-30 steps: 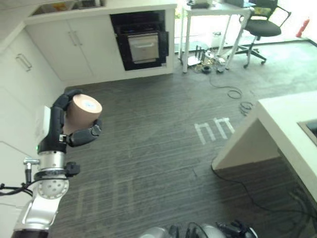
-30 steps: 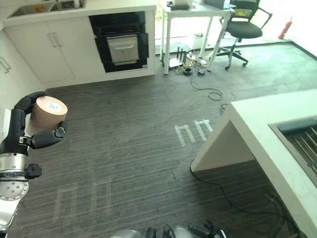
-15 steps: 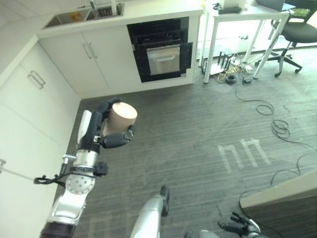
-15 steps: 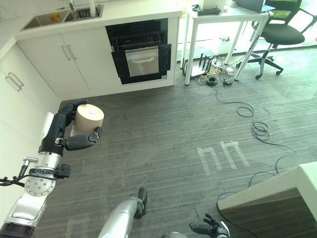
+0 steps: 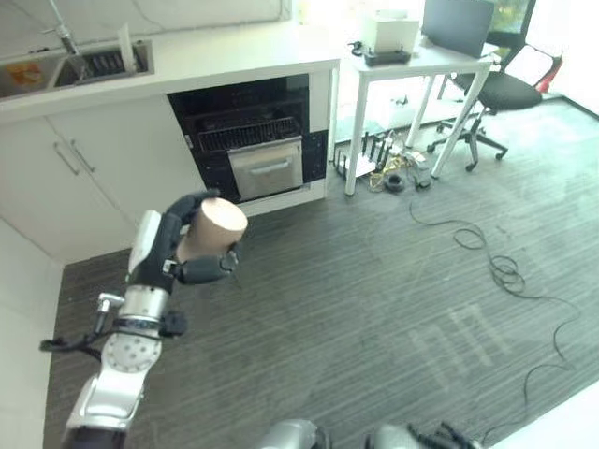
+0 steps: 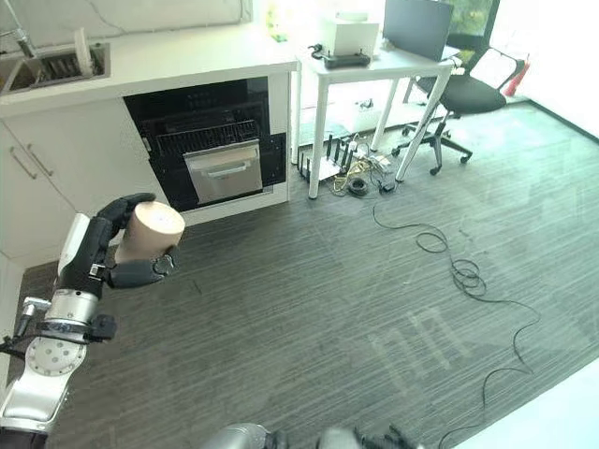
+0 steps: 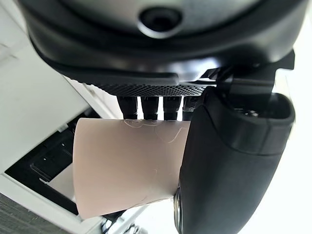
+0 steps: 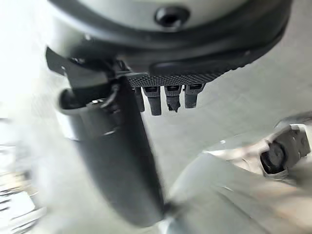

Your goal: Place the dishes in the dishwasher.

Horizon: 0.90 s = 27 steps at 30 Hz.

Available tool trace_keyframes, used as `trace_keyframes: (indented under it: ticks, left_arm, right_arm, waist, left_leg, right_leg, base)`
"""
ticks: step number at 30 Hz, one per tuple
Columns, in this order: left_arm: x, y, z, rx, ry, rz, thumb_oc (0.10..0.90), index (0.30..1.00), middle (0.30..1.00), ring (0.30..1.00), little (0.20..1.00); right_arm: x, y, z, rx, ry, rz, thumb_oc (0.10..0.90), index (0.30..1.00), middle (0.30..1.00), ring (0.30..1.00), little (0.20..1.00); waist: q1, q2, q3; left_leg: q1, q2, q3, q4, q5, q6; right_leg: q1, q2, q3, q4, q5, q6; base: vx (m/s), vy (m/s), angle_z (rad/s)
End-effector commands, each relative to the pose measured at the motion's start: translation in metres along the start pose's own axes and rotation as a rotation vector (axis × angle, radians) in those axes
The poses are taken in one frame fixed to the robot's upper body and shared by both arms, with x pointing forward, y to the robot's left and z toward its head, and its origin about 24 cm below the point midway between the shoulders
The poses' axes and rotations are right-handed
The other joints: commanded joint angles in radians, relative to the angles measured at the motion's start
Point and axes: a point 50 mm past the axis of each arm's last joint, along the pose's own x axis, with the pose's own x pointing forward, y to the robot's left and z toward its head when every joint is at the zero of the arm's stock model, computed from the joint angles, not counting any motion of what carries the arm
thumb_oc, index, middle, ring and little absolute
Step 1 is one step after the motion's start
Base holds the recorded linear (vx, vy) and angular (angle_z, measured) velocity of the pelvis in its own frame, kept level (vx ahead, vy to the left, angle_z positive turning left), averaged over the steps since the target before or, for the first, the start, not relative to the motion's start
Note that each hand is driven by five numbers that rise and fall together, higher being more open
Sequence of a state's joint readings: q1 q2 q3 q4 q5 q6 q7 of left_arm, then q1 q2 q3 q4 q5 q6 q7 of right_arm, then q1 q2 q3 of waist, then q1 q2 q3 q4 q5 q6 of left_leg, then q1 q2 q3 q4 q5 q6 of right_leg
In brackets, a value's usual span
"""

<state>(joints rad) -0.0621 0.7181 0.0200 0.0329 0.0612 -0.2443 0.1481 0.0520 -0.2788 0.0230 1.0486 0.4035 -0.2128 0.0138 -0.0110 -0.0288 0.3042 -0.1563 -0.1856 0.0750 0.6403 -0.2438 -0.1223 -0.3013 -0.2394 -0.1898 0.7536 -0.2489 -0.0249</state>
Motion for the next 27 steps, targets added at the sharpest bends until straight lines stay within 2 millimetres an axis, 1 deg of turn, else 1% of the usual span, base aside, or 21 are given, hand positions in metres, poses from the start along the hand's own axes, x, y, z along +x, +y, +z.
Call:
trace_keyframes:
  ticks: [1,3,4,5,6,7,10,11,12,13,14,15,16,19,20,22,23,24,25,26,27]
  left_arm:
    - [0.016,0.032,0.062,0.016,-0.301,0.154,0.400,0.300,0.300,0.300,0.300]
    - [0.017,0.036,0.060,0.027,-0.297,0.163,0.400,0.300,0.300,0.300,0.300]
    - [0.009,0.041,0.054,0.046,-0.284,0.184,0.400,0.300,0.300,0.300,0.300]
    - [0.008,0.042,0.053,0.046,-0.279,0.186,0.400,0.300,0.300,0.300,0.300]
    - [0.003,0.043,0.048,0.028,-0.237,0.190,0.400,0.300,0.300,0.300,0.300]
    - [-0.002,0.041,0.047,0.028,-0.231,0.197,0.400,0.300,0.300,0.300,0.300]
    - [-0.008,0.042,0.051,0.030,-0.245,0.218,0.400,0.300,0.300,0.300,0.300]
    - [-0.007,0.043,0.052,0.029,-0.253,0.224,0.400,0.300,0.300,0.300,0.300]
    - [-0.006,0.043,0.052,0.029,-0.255,0.228,0.400,0.300,0.300,0.300,0.300]
    - [-0.005,0.043,0.051,0.047,-0.246,0.235,0.400,0.300,0.300,0.300,0.300]
    - [-0.004,0.043,0.051,0.049,-0.248,0.234,0.400,0.300,0.300,0.300,0.300]
    - [-0.004,0.041,0.054,0.053,-0.262,0.227,0.400,0.300,0.300,0.300,0.300]
    - [-0.005,0.037,0.056,0.054,-0.287,0.222,0.400,0.300,0.300,0.300,0.300]
    - [-0.015,0.040,0.052,0.076,-0.273,0.249,0.400,0.300,0.300,0.300,0.300]
    - [-0.017,0.044,0.048,0.099,-0.250,0.265,0.400,0.300,0.300,0.300,0.300]
    - [-0.015,0.047,0.043,0.112,-0.222,0.282,0.400,0.300,0.300,0.300,0.300]
    - [-0.013,0.047,0.043,0.114,-0.217,0.285,0.400,0.300,0.300,0.300,0.300]
    - [-0.007,0.047,0.047,0.123,-0.248,0.289,0.400,0.300,0.300,0.300,0.300]
    - [-0.003,0.048,0.050,0.126,-0.265,0.296,0.400,0.300,0.300,0.300,0.300]
    - [0.001,0.050,0.052,0.127,-0.276,0.302,0.400,0.300,0.300,0.300,0.300]
    - [0.002,0.053,0.052,0.133,-0.276,0.316,0.400,0.300,0.300,0.300,0.300]
  right_arm:
    - [-0.003,-0.013,0.004,-0.044,-0.062,-0.024,0.800,0.900,0.900,0.900,0.900]
    - [-0.002,-0.013,0.011,-0.043,-0.081,-0.021,0.800,0.900,0.900,0.900,0.900]
    - [-0.001,-0.016,0.015,-0.059,-0.085,-0.014,0.800,0.900,0.900,0.900,0.900]
    - [0.000,-0.016,0.015,-0.066,-0.082,-0.011,0.800,0.900,0.900,0.900,0.900]
    - [0.000,-0.017,0.014,-0.095,-0.055,-0.017,0.800,0.900,0.900,0.900,0.900]
    - [0.000,-0.020,0.015,-0.112,-0.051,-0.012,0.800,0.900,0.900,0.900,0.900]
    - [-0.001,-0.022,0.017,-0.180,-0.061,0.010,0.800,0.900,0.900,0.900,0.900]
    - [-0.001,-0.026,0.016,-0.182,-0.063,0.001,0.800,0.900,0.900,0.900,0.900]
    - [-0.001,-0.028,0.016,-0.172,-0.063,-0.007,0.800,0.900,0.900,0.900,0.900]
    - [-0.002,-0.029,0.015,-0.169,-0.057,-0.009,0.800,0.900,0.900,0.900,0.900]
    - [-0.002,-0.029,0.014,-0.166,-0.056,-0.011,0.800,0.900,0.900,0.900,0.900]
    - [-0.003,-0.028,0.011,-0.151,-0.052,-0.021,0.800,0.900,0.900,0.900,0.900]
    - [-0.003,-0.024,0.008,-0.133,-0.051,-0.044,0.800,0.900,0.900,0.900,0.900]
    - [0.001,-0.015,0.013,-0.115,-0.065,-0.047,0.800,0.900,0.900,0.900,0.900]
    - [0.001,-0.009,0.016,-0.142,-0.078,-0.019,0.800,0.900,0.900,0.900,0.900]
    - [0.002,-0.004,0.016,-0.178,-0.081,-0.001,0.800,0.900,0.900,0.900,0.900]
    - [0.002,-0.004,0.016,-0.176,-0.080,-0.007,0.800,0.900,0.900,0.900,0.900]
    - [0.000,-0.011,0.014,-0.134,-0.083,-0.038,0.800,0.900,0.900,0.900,0.900]
    - [0.000,-0.015,0.015,-0.126,-0.088,-0.047,0.800,0.900,0.900,0.900,0.900]
    - [0.000,-0.018,0.015,-0.120,-0.086,-0.055,0.800,0.900,0.900,0.900,0.900]
    - [0.000,-0.020,0.015,-0.124,-0.080,-0.056,0.800,0.900,0.900,0.900,0.900]
  waist:
    - [-0.011,0.064,-0.044]
    - [-0.017,0.047,-0.042]
    - [-0.016,0.043,-0.058]
    - [-0.016,0.042,-0.059]
    - [-0.016,0.050,-0.078]
    - [-0.005,0.050,-0.085]
    - [0.018,0.035,-0.073]
    - [0.026,0.041,-0.066]
    - [0.036,0.052,-0.059]
    - [0.057,0.076,-0.046]
    - [0.061,0.077,-0.044]
    - [0.083,0.083,-0.030]
    - [0.102,0.081,-0.029]
    - [0.135,0.105,-0.055]
    - [0.136,0.124,-0.061]
    - [0.121,0.151,-0.049]
    - [0.116,0.147,-0.047]
    - [0.089,0.148,-0.043]
    - [0.068,0.143,-0.045]
    - [0.051,0.137,-0.049]
    - [0.044,0.124,-0.048]
  left_leg:
    - [0.192,0.103,-0.055,-0.340,-0.041,0.228]
    - [0.239,0.121,-0.060,-0.340,-0.078,0.209]
    - [0.291,0.169,-0.061,-0.340,-0.104,0.179]
    - [0.298,0.176,-0.059,-0.340,-0.108,0.177]
    - [0.359,0.230,-0.062,-0.340,-0.090,0.149]
    - [0.364,0.273,-0.058,-0.293,0.030,0.127]
    - [0.200,0.324,-0.045,-0.012,0.181,0.111]
    - [0.096,0.302,-0.051,0.060,0.176,0.118]
    - [0.054,0.240,-0.040,0.031,0.148,0.129]
    - [0.016,0.136,0.003,-0.161,0.187,0.121]
    - [0.005,0.130,0.017,-0.196,0.206,0.116]
    - [-0.084,0.115,0.063,-0.269,0.295,0.097]
    - [-0.148,0.114,0.108,-0.292,0.325,0.092]
    - [-0.077,0.096,0.063,-0.340,0.224,0.150]
    - [-0.043,0.105,0.053,-0.340,0.178,0.188]
    - [-0.009,0.113,0.009,-0.340,0.158,0.220]
    - [-0.002,0.105,-0.006,-0.340,0.153,0.227]
    - [0.047,0.097,-0.093,-0.340,0.119,0.225]
    - [0.060,0.090,-0.125,-0.340,0.097,0.225]
    - [0.072,0.085,-0.151,-0.340,0.074,0.227]
    - [0.084,0.081,-0.162,-0.340,0.057,0.225]
  right_leg:
    - [0.059,-0.007,0.067,-0.454,0.324,0.186]
    - [0.013,-0.051,0.135,-0.454,0.356,0.215]
    - [0.041,-0.024,0.140,-0.454,0.305,0.229]
    - [0.042,-0.022,0.139,-0.454,0.302,0.229]
    - [0.064,0.020,0.111,-0.454,0.279,0.204]
    - [0.089,0.051,0.095,-0.454,0.242,0.166]
    - [0.164,0.095,0.075,-0.454,0.179,0.090]
    - [0.189,0.113,0.056,-0.454,0.161,0.070]
    - [0.204,0.130,0.050,-0.454,0.150,0.069]
    - [0.241,0.170,0.051,-0.454,0.123,0.081]
    - [0.249,0.173,0.046,-0.454,0.117,0.082]
    - [0.282,0.188,0.024,-0.454,0.100,0.073]
    - [0.307,0.189,-0.011,-0.454,0.079,0.060]
    - [0.362,0.232,-0.024,-0.454,0.059,0.071]
    - [0.350,0.239,-0.043,-0.301,0.105,0.101]
    - [0.205,0.222,-0.019,0.002,0.103,0.109]
    - [0.161,0.203,-0.008,0.025,0.097,0.107]
    - [0.162,0.147,0.015,-0.225,0.104,0.105]
    - [0.162,0.127,0.064,-0.364,0.149,0.123]
    - [0.152,0.111,0.118,-0.451,0.204,0.142]
    - [0.129,0.092,0.149,-0.454,0.222,0.157]
  base:
    - [0.72,-0.560,0.82]
    - [0.83,-0.646,0.63]
    - [0.76,-0.585,0.39]
    - [0.91,-0.676,0.08]
    - [0.64,-0.492,0.12]
    - [0.72,-0.602,0.09]
    - [0.34,-0.438,-0.44]
    - [0.28,-0.316,-0.20]
    - [0.44,-0.200,0.05]
    - [0.39,-0.087,0.04]
    - [0.39,-0.083,-0.32]
    - [0.26,-0.055,-0.31]
    - [0.24,-0.026,-0.24]
    - [0.27,0.098,-0.38]
    - [0.22,0.086,-1.09]
    - [0.18,0.049,-0.87]
    - [0.19,-0.203,0.14]
    - [0.20,-0.324,0.55]
    - [0.23,-0.398,0.92]
    - [0.17,-0.295,1.46]
    - [0.18,-0.272,2.15]
